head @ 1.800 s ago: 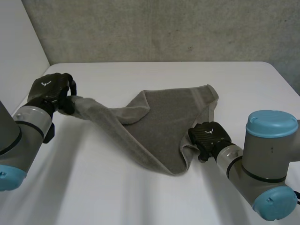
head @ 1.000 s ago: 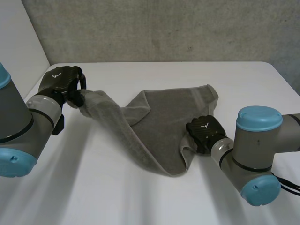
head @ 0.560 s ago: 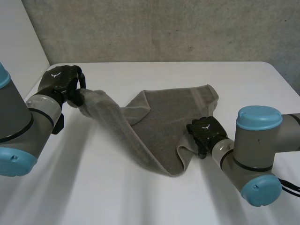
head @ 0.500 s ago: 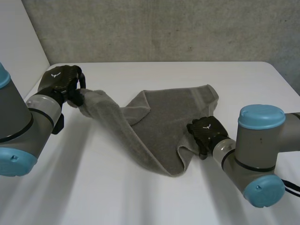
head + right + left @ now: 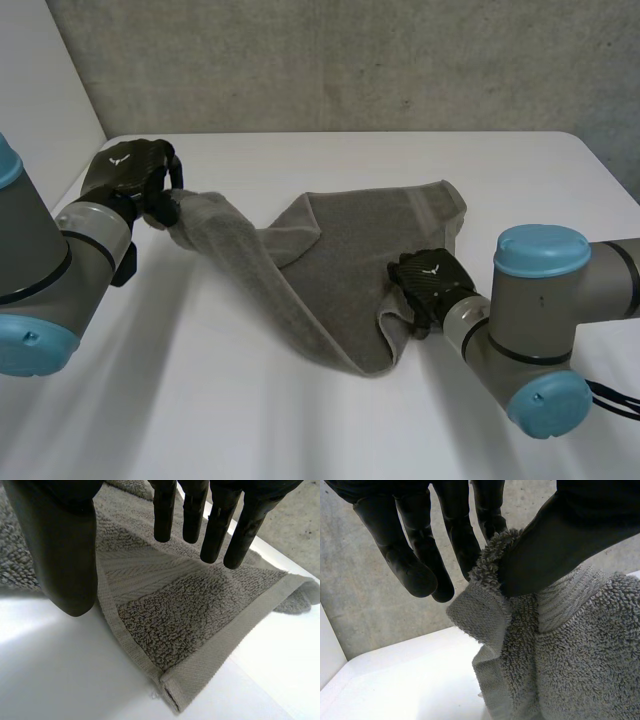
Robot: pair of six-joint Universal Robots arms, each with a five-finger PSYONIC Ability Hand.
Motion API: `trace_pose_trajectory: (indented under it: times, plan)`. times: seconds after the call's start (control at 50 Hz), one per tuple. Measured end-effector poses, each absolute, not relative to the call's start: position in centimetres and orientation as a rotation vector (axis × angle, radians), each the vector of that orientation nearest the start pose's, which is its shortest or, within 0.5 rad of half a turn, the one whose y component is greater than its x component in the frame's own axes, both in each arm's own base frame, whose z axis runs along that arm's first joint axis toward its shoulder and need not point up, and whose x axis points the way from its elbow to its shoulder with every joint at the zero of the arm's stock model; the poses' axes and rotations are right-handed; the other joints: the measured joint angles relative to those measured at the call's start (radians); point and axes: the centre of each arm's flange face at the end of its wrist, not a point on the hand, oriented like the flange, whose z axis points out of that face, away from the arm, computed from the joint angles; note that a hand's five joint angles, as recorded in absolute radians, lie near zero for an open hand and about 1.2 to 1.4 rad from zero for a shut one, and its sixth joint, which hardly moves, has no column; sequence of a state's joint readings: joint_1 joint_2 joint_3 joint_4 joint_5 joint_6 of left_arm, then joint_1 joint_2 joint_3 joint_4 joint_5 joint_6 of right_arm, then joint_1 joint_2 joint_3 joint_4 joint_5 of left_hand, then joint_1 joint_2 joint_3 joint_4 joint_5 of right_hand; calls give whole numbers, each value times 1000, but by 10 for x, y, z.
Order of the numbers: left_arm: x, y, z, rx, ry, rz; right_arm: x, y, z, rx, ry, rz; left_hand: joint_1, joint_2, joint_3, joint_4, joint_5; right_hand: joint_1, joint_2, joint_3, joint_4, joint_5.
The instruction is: Fold the towel.
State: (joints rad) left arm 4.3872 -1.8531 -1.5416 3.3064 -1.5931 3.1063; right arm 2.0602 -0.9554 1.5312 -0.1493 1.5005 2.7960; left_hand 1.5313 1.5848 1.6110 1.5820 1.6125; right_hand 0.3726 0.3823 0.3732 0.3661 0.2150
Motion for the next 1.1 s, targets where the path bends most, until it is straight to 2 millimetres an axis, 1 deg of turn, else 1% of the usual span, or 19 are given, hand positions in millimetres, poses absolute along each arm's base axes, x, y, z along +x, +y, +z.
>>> trace_pose_trajectory:
  times: [0.04, 0.16, 0.2, 0.24, 0.26, 0.3, 0.34, 0.36, 0.4, 0.5, 0.54, 0.56, 0.58, 0.6, 0.68, 0.8, 0.86, 1.0, 1.1]
  plan:
    - [-237, -298, 239, 336, 2477, -2256, 296, -262, 117, -1081, 2289, -1621, 0, 0, 0, 0, 0, 5, 0, 0, 7, 10]
    - [-237, -299, 239, 335, 2478, -2256, 299, -266, 110, -1092, 2293, -1612, 0, 0, 0, 0, 0, 140, 129, 144, 150, 125]
    - [-237, -299, 239, 335, 2477, -2256, 299, -267, 109, -1093, 2295, -1610, 0, 0, 0, 0, 0, 269, 261, 260, 264, 225]
    - [-237, -299, 239, 335, 2478, -2256, 299, -268, 108, -1090, 2299, -1612, 0, 0, 0, 0, 0, 486, 477, 480, 491, 388]
    - [-237, -299, 239, 335, 2477, -2256, 298, -269, 108, -1086, 2303, -1615, 0, 0, 0, 0, 0, 644, 620, 633, 652, 512]
    - [-237, -299, 239, 335, 2477, -2257, 297, -270, 109, -1079, 2308, -1624, 0, 0, 0, 0, 0, 743, 747, 759, 778, 594]
    - [-237, -299, 239, 335, 2477, -2257, 296, -271, 112, -1072, 2308, -1638, 0, 0, 0, 0, 0, 809, 810, 825, 839, 664]
    - [-237, -299, 239, 335, 2476, -2258, 295, -272, 116, -1065, 2304, -1654, 0, 0, 0, 0, 0, 865, 838, 861, 876, 790]
    - [-237, -299, 240, 335, 2476, -2259, 294, -273, 120, -1056, 2301, -1673, 0, 0, 0, 0, 0, 883, 843, 876, 892, 847]
    - [-237, -298, 243, 333, 2465, -2272, 293, -275, 154, -1025, 2230, -1785, 0, 0, 0, 0, 0, 884, 843, 876, 894, 853]
    - [-236, -298, 247, 330, 2455, -2284, 293, -274, 175, -1014, 2183, -1848, 0, 0, 0, 0, 0, 885, 843, 876, 894, 853]
    - [-236, -298, 247, 329, 2452, -2287, 293, -274, 180, -1013, 2172, -1862, 0, 0, 0, 0, 0, 885, 843, 876, 894, 853]
    - [-235, -298, 250, 325, 2444, -2296, 292, -274, 190, -1013, 2148, -1894, 0, 0, 0, 0, 0, 885, 843, 876, 894, 853]
    - [-234, -298, 253, 322, 2435, -2305, 290, -273, 201, -1018, 2126, -1924, 0, 0, 0, 0, 0, 885, 843, 876, 894, 853]
    - [-231, -296, 263, 308, 2402, -2339, 282, -274, 226, -1079, 2091, -1990, 0, 0, 0, 0, 0, 885, 843, 876, 894, 853]
    - [-226, -292, 280, 293, 2346, -2397, 267, -275, 246, -1189, 2104, -1981, 0, 0, 0, 0, 0, 885, 843, 876, 894, 853]
    - [-224, -287, 294, 287, 2302, -2445, 257, -271, 264, -1227, 2105, -1957, 0, 0, 0, 0, 0, 885, 843, 876, 894, 853]
    - [-222, -275, 318, 298, 2225, -2531, 240, -266, 298, -1226, 2091, -1943, 0, 0, 0, 0, 0, 885, 843, 876, 894, 853]
    - [-222, -272, 326, 324, 2212, -2549, 226, -270, 315, -1216, 2125, -1912, 0, 0, 0, 0, 0, 885, 843, 876, 894, 853]
